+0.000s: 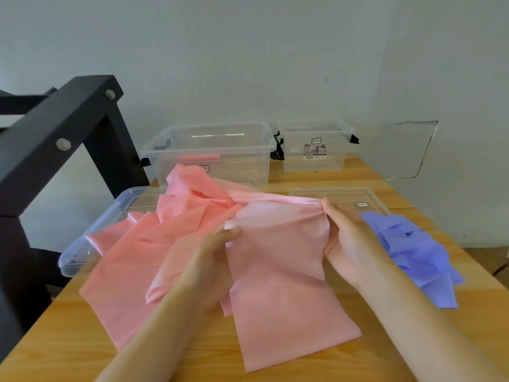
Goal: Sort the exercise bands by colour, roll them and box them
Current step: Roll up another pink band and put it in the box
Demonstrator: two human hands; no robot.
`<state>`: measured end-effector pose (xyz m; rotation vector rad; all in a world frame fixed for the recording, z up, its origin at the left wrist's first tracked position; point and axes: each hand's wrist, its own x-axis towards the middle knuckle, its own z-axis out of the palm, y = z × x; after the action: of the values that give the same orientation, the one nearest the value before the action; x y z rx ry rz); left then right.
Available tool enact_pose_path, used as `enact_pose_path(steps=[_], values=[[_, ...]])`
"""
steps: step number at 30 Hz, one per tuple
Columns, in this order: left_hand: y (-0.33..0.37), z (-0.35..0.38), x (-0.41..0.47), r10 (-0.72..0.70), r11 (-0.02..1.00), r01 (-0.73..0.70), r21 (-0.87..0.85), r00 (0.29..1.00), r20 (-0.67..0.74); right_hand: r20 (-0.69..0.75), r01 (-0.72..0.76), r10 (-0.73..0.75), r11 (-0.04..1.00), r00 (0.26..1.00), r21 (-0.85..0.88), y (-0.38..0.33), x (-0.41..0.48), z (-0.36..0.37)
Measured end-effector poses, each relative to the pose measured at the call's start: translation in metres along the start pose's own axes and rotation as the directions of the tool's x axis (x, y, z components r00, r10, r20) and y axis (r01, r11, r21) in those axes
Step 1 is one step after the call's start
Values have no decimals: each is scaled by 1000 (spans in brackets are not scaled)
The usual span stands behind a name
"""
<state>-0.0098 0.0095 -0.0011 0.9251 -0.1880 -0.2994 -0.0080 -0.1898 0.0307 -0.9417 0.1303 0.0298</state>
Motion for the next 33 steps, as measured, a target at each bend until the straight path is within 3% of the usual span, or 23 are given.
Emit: enact_pose_path(steps=[3, 6, 9, 13, 18, 22, 25, 29, 33], values=[[2, -1, 1, -133, 983, 137, -120, 990, 35, 121, -166, 149, 976, 981, 142, 6, -5, 7], [4, -3, 2, -231, 936, 257, -242, 964, 129, 132, -201, 195, 979, 972, 34, 13, -9, 11], [4, -10, 7, -191, 930, 232, -286, 968, 164, 102, -199, 208, 975, 973, -95, 18, -11, 13], [-2, -7, 13, -130, 988, 126, -91, 991, -44, 66, -112, 145, 927, 987, -359, 25, -9, 8], [-9, -3, 11, 5, 981, 24, 191, 989, -149, 119, 113, -41, 704, 992, -701, 26, -12, 9], [-11, -3, 9, 64, 943, -13, 332, 988, -141, 243, 298, -175, 636, 954, -712, 27, -14, 10], [-14, 1, 5, 78, 905, -47, 424, 995, -57, 342, 400, -212, 567, 916, -720, 29, -13, 10], [-12, 8, 0, 71, 833, -83, 547, 997, 43, 389, 449, -227, 506, 893, -736, 27, -12, 11], [-11, 7, -1, 83, 797, -86, 598, 996, 33, 385, 461, -253, 485, 888, -743, 22, -9, 11]])
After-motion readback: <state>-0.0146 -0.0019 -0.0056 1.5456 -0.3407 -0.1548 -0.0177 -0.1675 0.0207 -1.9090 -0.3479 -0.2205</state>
